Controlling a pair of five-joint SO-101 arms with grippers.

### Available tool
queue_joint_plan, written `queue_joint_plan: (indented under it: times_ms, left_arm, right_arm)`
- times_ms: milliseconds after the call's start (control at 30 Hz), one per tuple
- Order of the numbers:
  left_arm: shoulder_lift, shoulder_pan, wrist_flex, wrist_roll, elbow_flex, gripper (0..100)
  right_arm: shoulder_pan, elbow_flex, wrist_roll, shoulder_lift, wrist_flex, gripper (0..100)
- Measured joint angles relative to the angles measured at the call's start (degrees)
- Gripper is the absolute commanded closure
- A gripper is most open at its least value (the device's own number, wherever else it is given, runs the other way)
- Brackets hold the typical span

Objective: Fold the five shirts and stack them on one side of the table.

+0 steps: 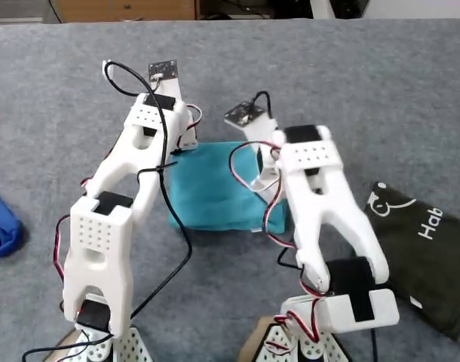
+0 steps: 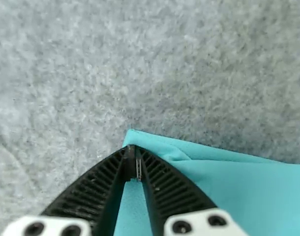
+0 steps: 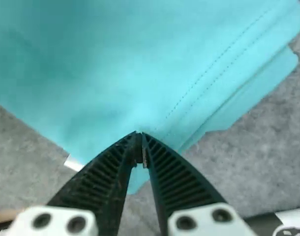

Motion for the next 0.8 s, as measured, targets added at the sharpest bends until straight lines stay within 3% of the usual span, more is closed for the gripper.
queue_joint_plan:
  times_ms: [267, 500, 667, 800]
  left_arm:
    - [1.9, 0.0, 0.1, 0.4, -2.3, 98]
    - [1.9, 0.0, 0.1, 0.4, -2.3, 98]
    - [2.0, 0.0, 0.9, 0.4, -3.1, 98]
    - [2.3, 0.0, 7.0, -1.2, -9.6, 98]
  right_arm:
    - [0.2, 9.8, -0.1, -0.1, -10.0, 99.5]
    - [4.7, 14.7, 1.8, -1.2, -15.6, 99.5]
    - [5.8, 14.4, 3.1, -2.2, -15.7, 99.5]
    - [3.8, 9.3, 3.2, -5.0, -10.1, 99.5]
